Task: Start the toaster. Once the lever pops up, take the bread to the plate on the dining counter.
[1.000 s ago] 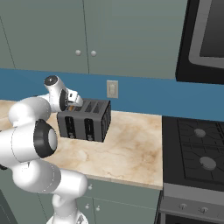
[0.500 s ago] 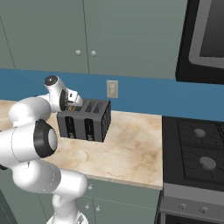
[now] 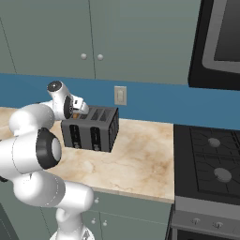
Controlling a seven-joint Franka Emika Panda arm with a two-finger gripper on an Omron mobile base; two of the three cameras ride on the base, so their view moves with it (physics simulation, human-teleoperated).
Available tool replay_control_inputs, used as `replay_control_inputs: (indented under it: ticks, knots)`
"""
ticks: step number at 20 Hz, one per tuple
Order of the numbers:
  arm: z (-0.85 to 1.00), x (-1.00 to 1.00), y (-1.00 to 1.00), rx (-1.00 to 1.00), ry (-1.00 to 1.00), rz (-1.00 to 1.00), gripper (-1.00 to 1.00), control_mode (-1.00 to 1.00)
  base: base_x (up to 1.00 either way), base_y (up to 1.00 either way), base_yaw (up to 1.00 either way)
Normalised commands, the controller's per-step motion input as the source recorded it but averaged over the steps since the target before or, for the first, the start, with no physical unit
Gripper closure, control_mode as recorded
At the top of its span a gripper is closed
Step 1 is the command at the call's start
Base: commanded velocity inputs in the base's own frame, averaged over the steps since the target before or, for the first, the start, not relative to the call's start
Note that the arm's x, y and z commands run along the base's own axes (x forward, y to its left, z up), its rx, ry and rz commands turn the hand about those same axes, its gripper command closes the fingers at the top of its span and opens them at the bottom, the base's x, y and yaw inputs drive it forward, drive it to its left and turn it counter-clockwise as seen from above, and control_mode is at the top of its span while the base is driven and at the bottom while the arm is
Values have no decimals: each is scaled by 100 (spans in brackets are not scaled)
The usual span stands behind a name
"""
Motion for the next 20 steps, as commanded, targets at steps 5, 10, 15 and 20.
replay_control_inputs:
  ticks: [5,10,15,20]
  knots:
    - [0,0,0,0,0,0,-100,-100,0,0,0]
    - [0,0,0,0,0,0,-100,-100,0,0,0]
    - [0,0,0,0,0,0,-100,-100,0,0,0]
    - [0,0,0,0,0,0,-100,-100,0,0,0]
